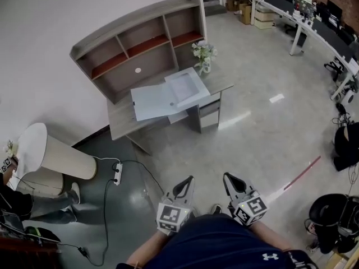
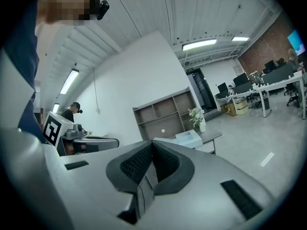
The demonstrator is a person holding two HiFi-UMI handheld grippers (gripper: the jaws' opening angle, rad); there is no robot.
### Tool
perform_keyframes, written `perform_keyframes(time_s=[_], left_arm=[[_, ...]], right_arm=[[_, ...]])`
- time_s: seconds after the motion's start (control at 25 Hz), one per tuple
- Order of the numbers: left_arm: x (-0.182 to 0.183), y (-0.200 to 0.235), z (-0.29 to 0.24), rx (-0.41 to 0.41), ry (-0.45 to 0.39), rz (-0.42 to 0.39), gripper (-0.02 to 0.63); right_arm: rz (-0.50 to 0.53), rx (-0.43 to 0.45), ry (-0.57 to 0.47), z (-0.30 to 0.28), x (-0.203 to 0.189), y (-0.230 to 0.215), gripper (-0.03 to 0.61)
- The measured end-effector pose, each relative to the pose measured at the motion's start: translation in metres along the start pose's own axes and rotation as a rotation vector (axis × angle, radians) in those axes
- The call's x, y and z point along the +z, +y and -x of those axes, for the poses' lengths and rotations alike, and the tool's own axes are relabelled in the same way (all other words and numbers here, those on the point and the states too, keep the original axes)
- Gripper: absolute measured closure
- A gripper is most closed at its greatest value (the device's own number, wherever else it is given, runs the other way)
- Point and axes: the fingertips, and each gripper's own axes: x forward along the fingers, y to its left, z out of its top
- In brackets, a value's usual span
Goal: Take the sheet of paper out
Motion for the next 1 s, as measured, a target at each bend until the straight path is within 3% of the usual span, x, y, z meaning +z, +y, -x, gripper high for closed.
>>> perform_keyframes(time_s=[0.52, 0.76, 1.0], left_arm=[[0.005, 0.006, -0.024, 0.039, 0.024, 0.018, 0.6], [0.003, 0.03, -0.054, -0.012, 0.021, 0.026, 0.6], [0.016, 0.083, -0.091, -0.094, -0.007, 0.034, 0.6]], right_arm=[[-0.013, 0.006, 0.011, -0.012, 0.002, -0.032, 0.565], [-0.012, -0.054, 0.017, -0.037, 0.003, -0.05, 0.565], [0.0, -0.163, 0.016, -0.086, 0.015, -0.067, 0.565]])
